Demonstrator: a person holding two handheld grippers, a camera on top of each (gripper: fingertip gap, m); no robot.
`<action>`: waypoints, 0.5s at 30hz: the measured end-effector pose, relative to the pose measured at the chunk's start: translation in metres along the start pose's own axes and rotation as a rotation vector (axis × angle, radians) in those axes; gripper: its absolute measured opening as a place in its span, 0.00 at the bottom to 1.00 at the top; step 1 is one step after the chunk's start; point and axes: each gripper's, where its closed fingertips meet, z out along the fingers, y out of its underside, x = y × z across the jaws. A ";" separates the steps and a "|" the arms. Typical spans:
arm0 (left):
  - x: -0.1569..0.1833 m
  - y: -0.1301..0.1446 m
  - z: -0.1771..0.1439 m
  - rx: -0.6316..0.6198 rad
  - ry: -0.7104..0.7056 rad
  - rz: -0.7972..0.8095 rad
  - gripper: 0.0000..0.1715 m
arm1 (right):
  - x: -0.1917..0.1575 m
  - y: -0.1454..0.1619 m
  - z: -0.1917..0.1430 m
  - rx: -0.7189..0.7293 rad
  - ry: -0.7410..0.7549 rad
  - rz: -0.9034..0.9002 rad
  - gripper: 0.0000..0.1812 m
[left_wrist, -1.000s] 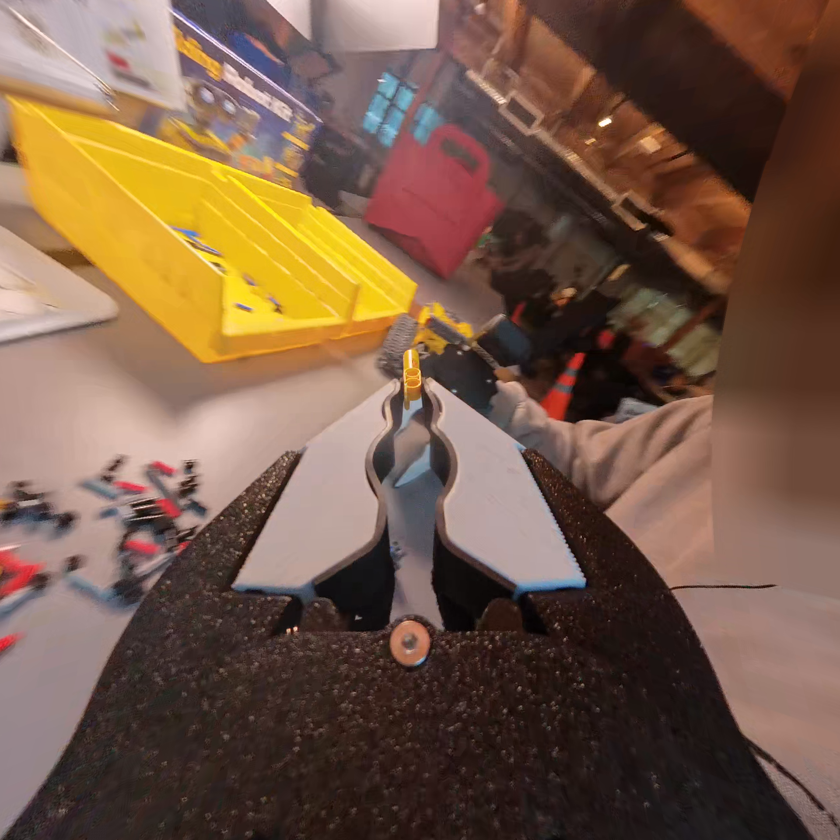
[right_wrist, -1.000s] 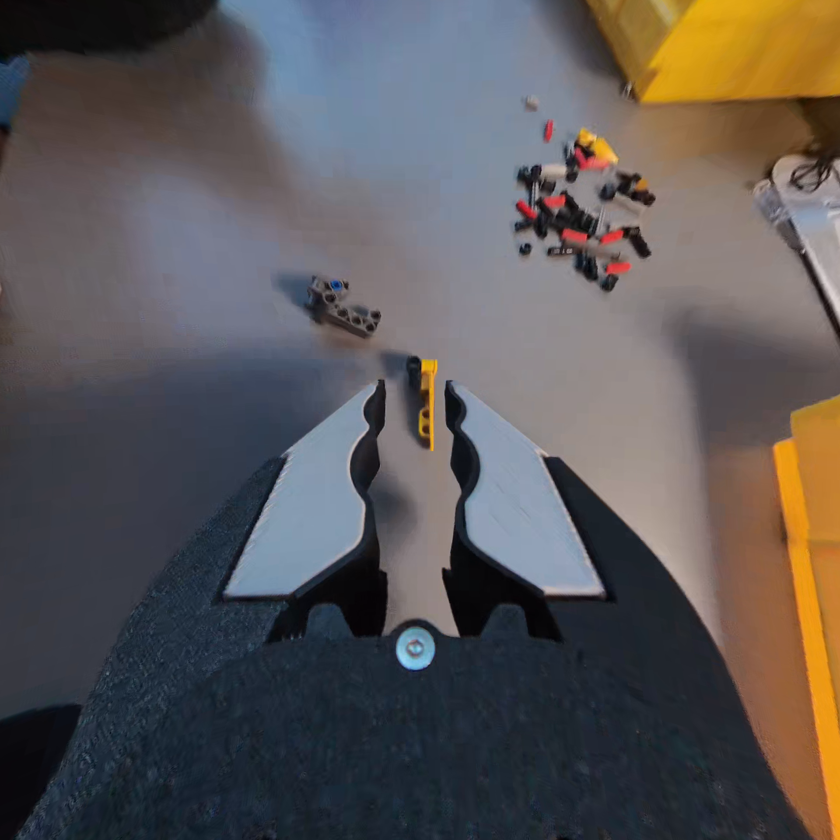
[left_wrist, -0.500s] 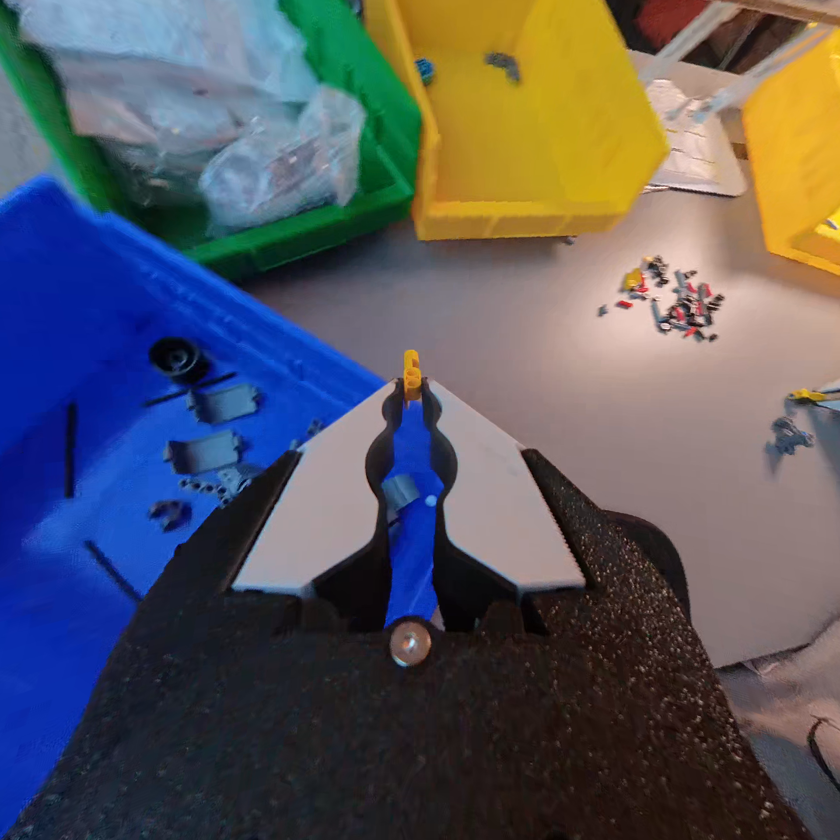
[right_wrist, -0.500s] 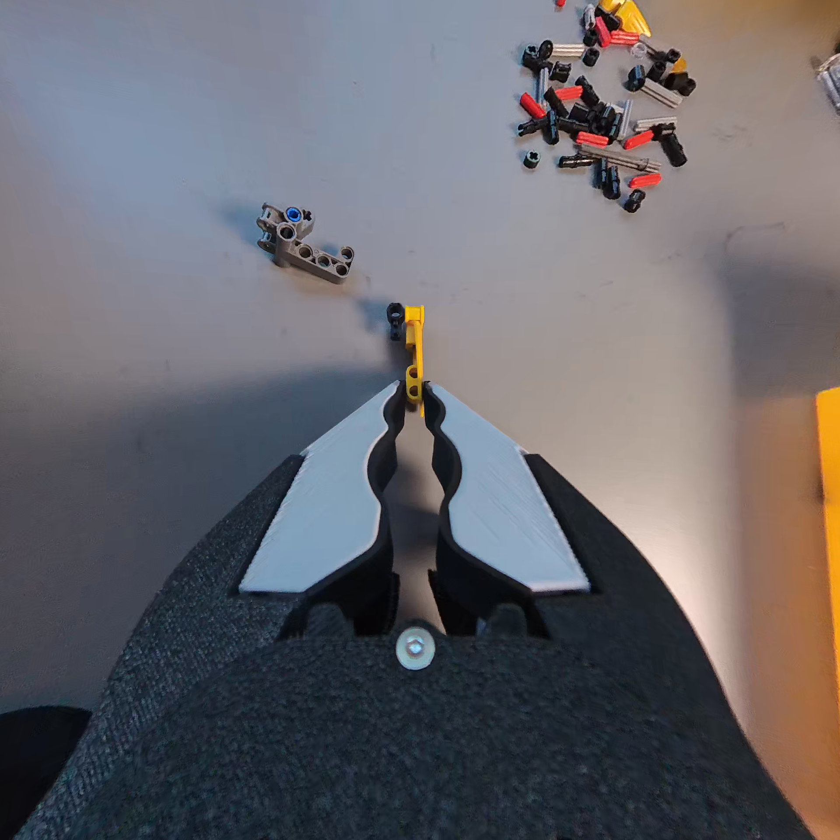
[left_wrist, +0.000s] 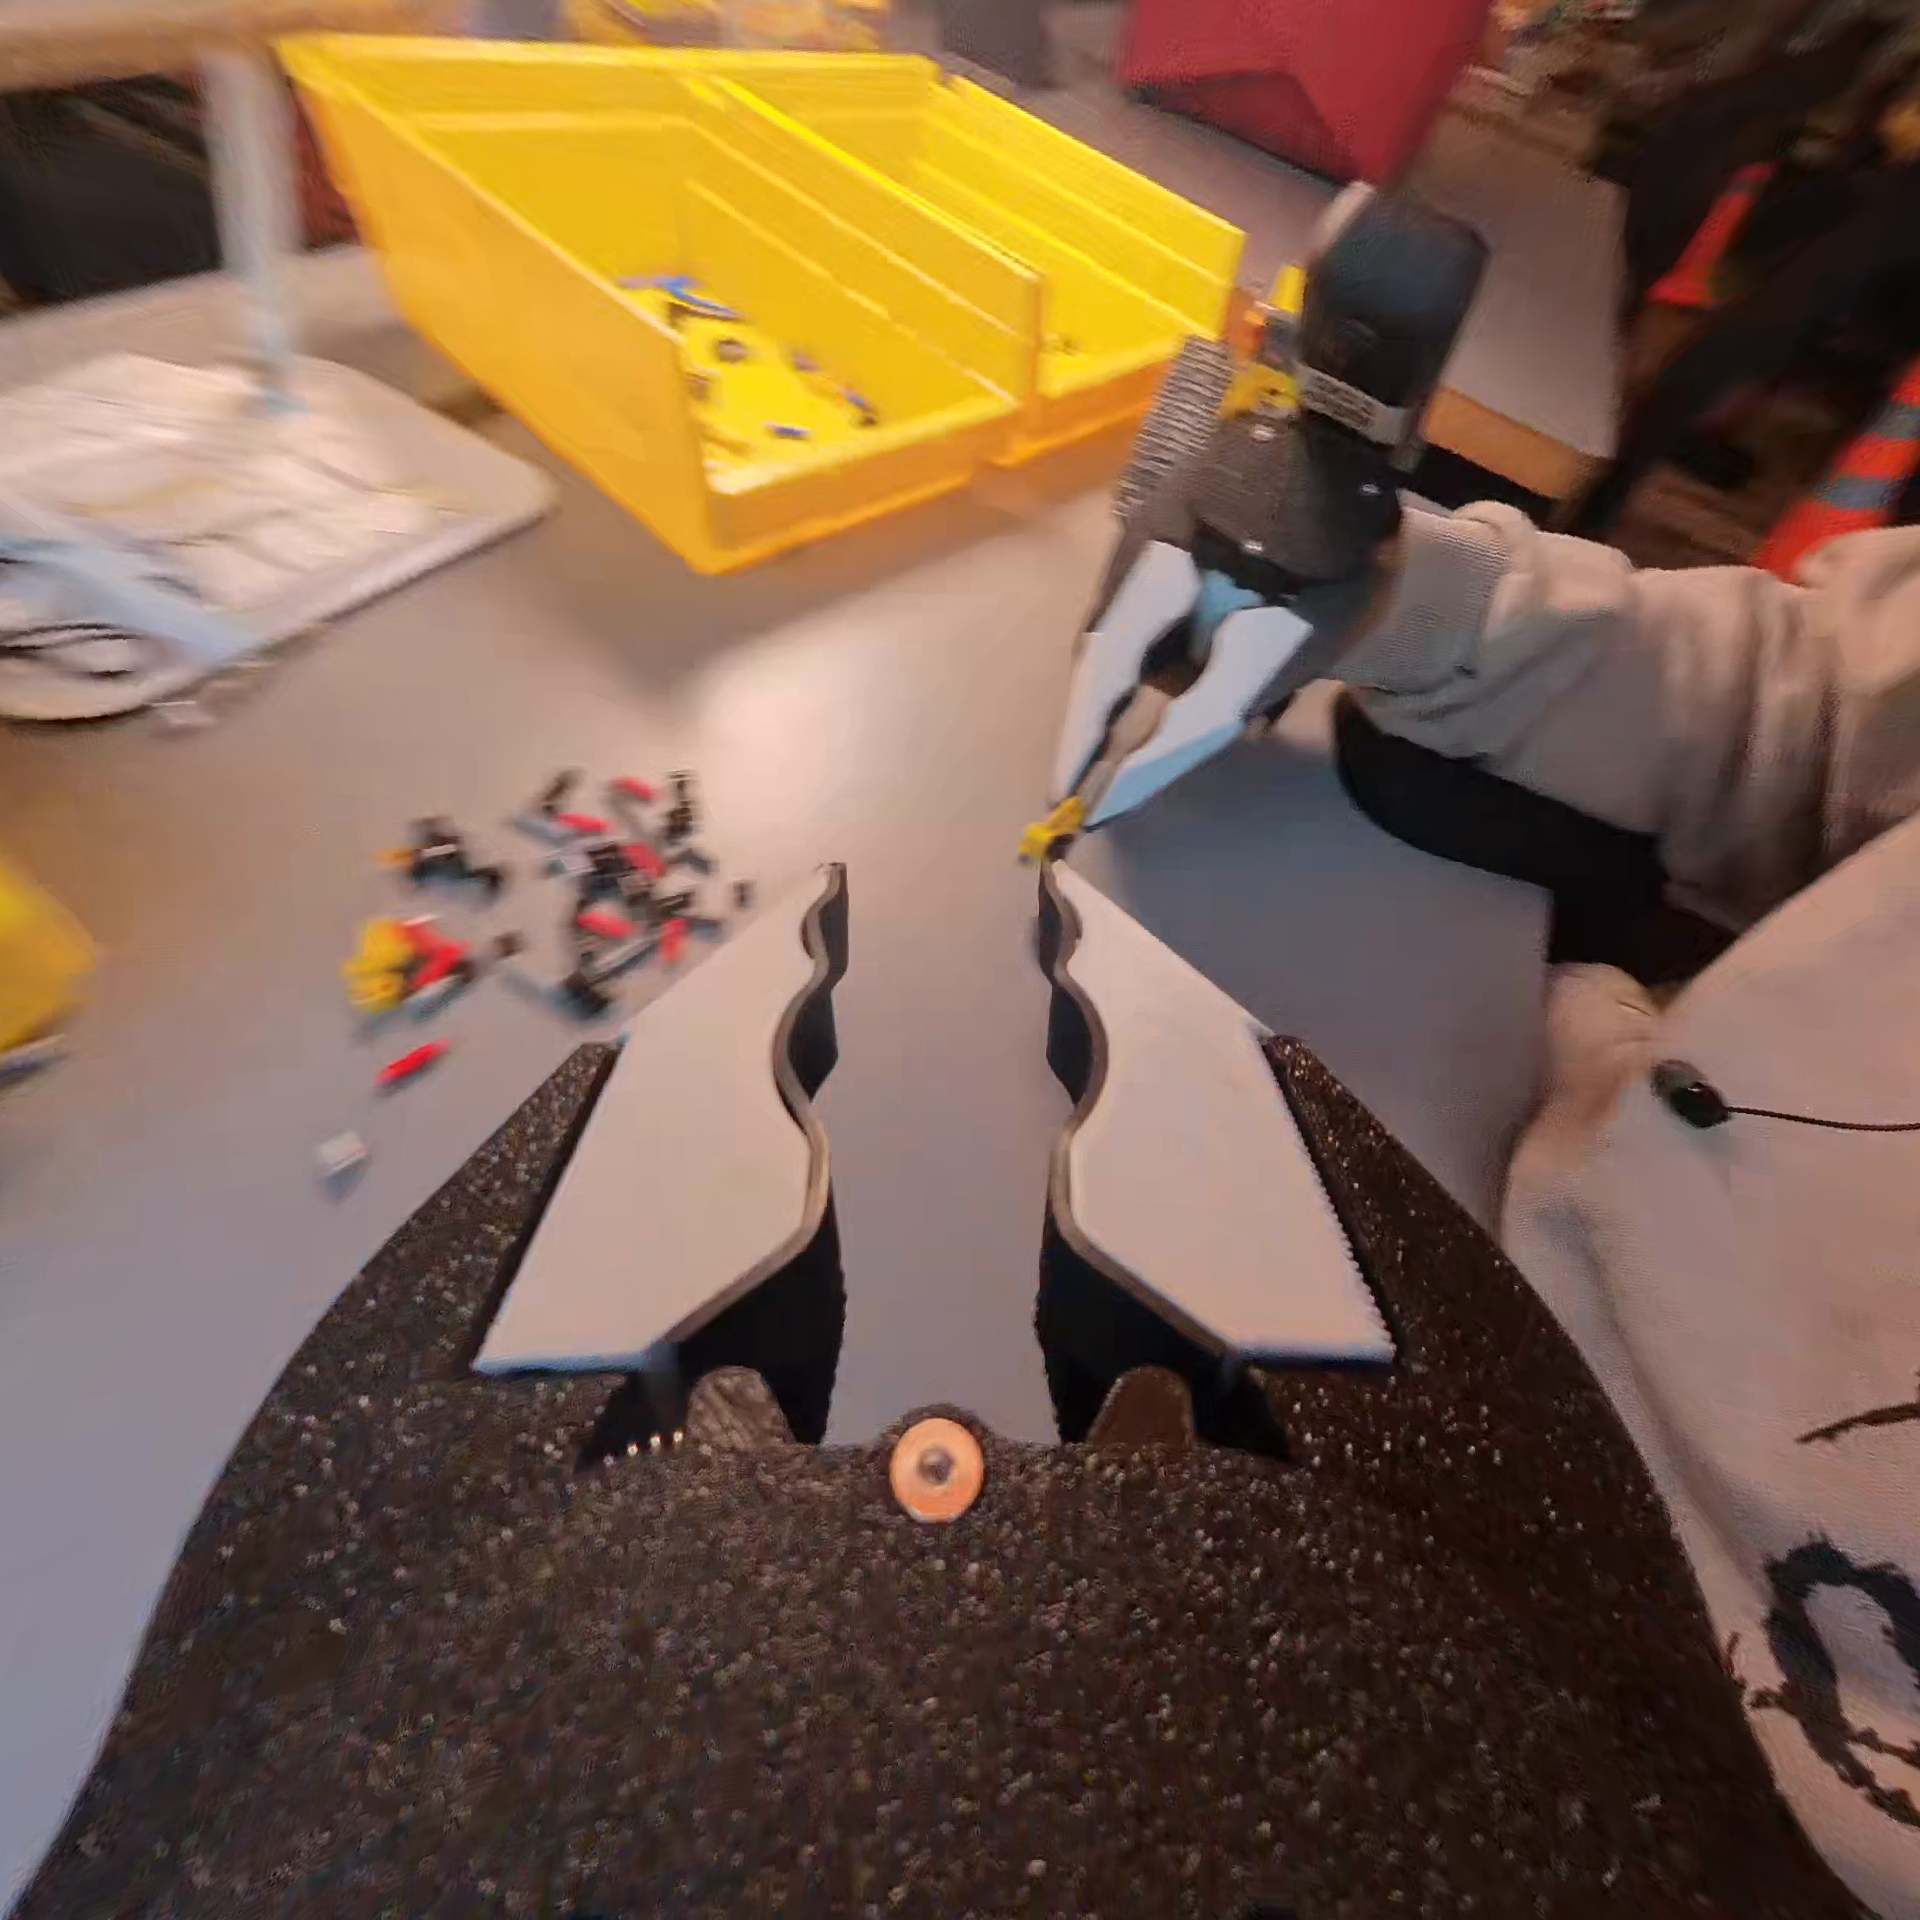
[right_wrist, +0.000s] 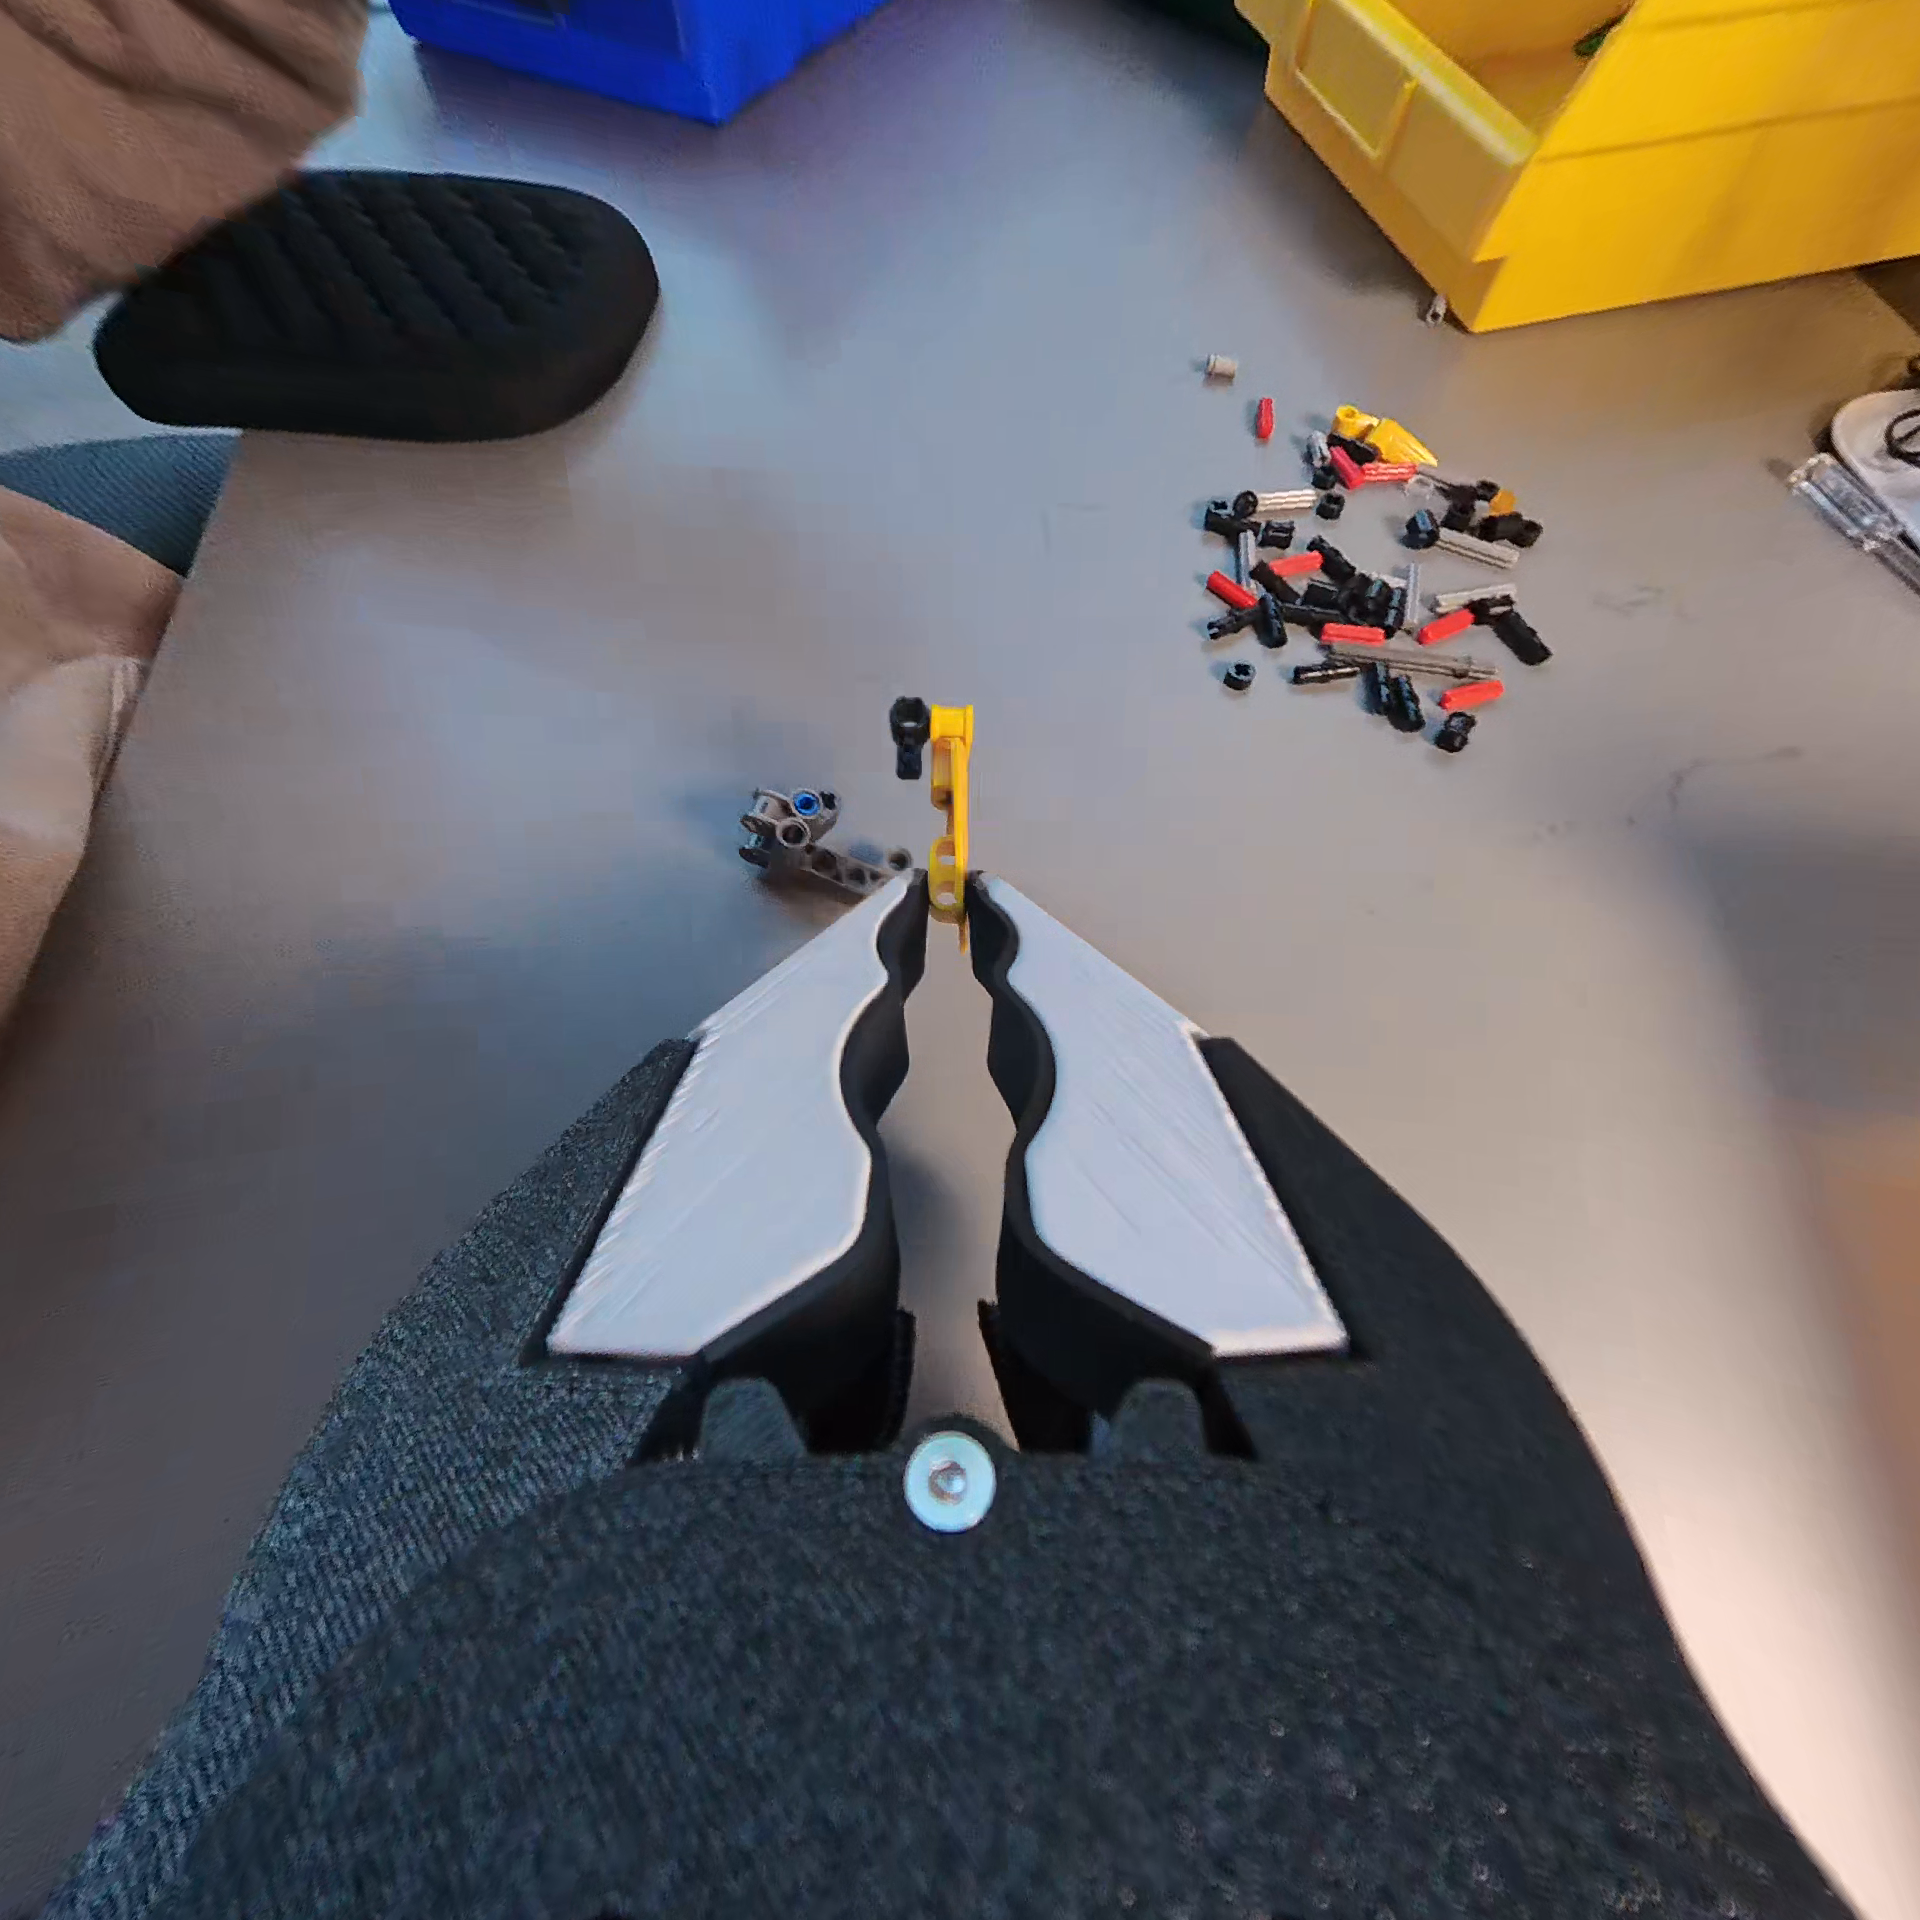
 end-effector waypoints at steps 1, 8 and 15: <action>0.017 0.006 0.028 -0.035 0.113 -0.011 0.21 | -0.002 -0.002 0.002 0.015 -0.011 0.011 0.03; 0.041 0.027 0.105 -0.179 0.265 0.196 0.15 | -0.011 -0.025 -0.007 0.178 -0.179 0.264 0.03; 0.045 0.030 0.095 -0.096 0.371 0.043 0.10 | -0.014 -0.030 -0.014 0.228 -0.304 0.434 0.03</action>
